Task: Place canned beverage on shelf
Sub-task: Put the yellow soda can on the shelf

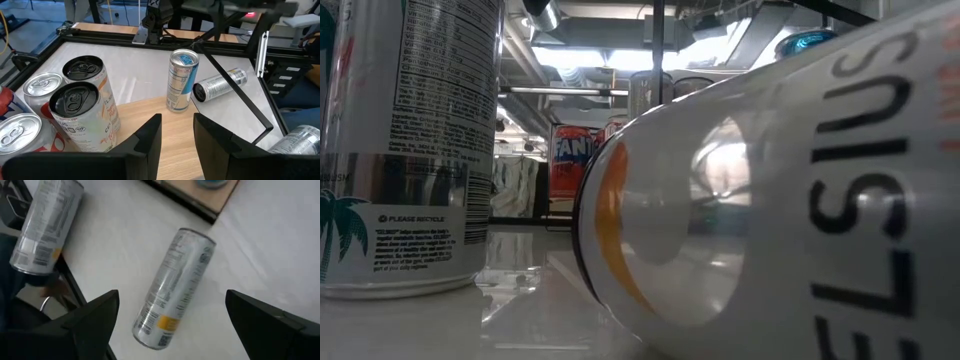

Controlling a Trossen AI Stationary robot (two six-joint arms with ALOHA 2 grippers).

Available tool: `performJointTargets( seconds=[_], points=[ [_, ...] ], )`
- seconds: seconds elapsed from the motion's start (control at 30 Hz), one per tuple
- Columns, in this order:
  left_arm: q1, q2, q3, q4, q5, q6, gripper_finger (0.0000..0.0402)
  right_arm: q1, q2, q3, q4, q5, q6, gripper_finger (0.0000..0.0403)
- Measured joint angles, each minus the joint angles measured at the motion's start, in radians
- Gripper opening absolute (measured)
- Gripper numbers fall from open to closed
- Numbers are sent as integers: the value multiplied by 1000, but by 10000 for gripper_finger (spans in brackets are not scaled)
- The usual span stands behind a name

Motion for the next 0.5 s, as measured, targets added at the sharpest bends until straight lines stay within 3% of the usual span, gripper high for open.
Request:
performJointTargets(
  seconds=[0.5],
  points=[
    [0,0,0,0,0,0,104,-2,0,-190,313,-4,-18,363]
  ],
)
